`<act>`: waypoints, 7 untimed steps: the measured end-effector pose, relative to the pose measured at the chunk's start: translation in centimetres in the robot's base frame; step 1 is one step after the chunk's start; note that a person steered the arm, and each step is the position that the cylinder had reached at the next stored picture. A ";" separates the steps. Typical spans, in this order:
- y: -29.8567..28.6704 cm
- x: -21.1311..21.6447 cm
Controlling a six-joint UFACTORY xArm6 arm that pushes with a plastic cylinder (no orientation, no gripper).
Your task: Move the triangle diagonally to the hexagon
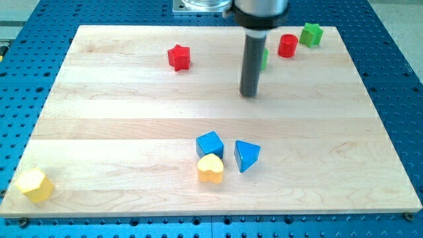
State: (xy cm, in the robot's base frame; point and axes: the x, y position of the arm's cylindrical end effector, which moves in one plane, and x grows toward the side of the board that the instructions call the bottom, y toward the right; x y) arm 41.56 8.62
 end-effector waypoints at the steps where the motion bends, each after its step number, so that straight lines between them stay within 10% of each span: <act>1: 6.6 6.9; 3: 1.8 16.7; 6: -5.2 2.7; 7: -3.1 5.7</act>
State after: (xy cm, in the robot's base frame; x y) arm 47.27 5.50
